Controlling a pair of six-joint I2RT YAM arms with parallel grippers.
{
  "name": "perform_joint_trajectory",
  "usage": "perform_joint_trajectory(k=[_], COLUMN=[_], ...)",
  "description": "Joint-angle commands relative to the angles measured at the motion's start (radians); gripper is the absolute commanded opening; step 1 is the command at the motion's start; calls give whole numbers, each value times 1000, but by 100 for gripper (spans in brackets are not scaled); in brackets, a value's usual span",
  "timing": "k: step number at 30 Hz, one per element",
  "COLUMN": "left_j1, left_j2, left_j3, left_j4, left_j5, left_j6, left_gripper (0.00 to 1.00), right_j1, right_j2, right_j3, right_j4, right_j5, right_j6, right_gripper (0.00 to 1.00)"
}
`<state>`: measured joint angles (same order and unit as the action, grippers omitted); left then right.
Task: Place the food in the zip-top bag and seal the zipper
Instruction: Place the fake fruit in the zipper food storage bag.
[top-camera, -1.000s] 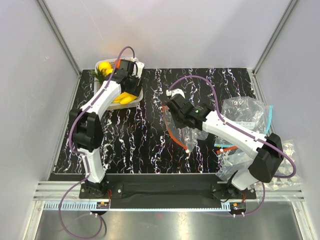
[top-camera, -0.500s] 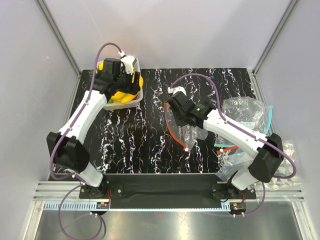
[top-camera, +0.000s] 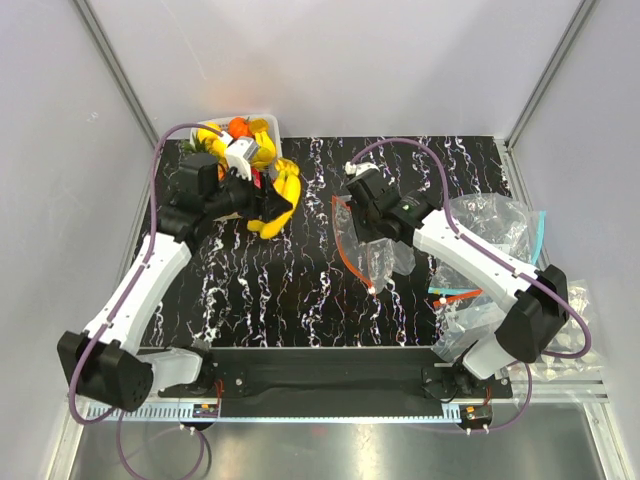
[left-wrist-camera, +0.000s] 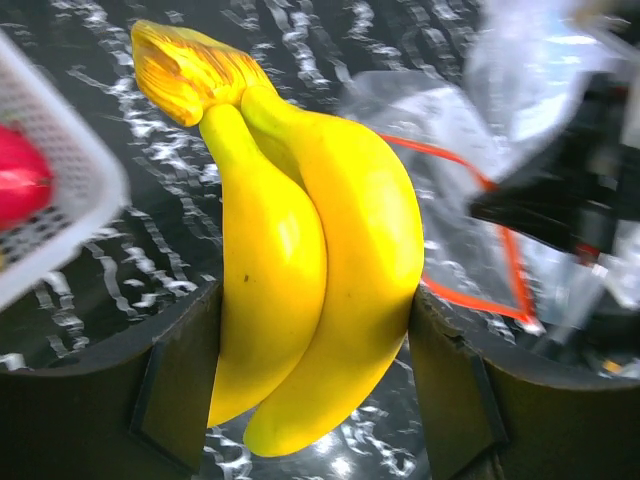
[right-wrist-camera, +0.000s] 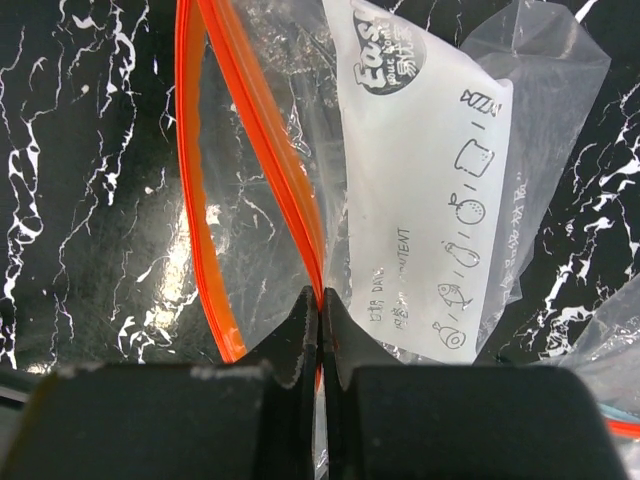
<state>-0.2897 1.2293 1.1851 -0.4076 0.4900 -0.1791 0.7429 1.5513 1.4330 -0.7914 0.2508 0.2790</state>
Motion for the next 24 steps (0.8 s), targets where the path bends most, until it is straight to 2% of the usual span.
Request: perform_joint_trajectory(k=[1,7,16,18,24], left_j1=[-9,-141,-154,-155,-186], left_j2=[-62,-102,-188,-188,-116], left_j3=[-16,-61,-194,-234,-252], left_j4=[93,33,72,128,188], left_j5=[157,211,370,415,407], left_j6=[-94,-125,-164,-187,-220], left_gripper=[42,42,41,41,40], right_j1=[-11,-16,-19,-19,-19], right_j2=[1,6,-5,-10,-22], right_j3=[35,32,21,20,12], right_j4=[37,47,63,70,72], right_j5=[-48,-50,-58,-70,-93], right_j6=[-18,-32,-23,-29,-40], right_gripper=[0,0,0,0,0])
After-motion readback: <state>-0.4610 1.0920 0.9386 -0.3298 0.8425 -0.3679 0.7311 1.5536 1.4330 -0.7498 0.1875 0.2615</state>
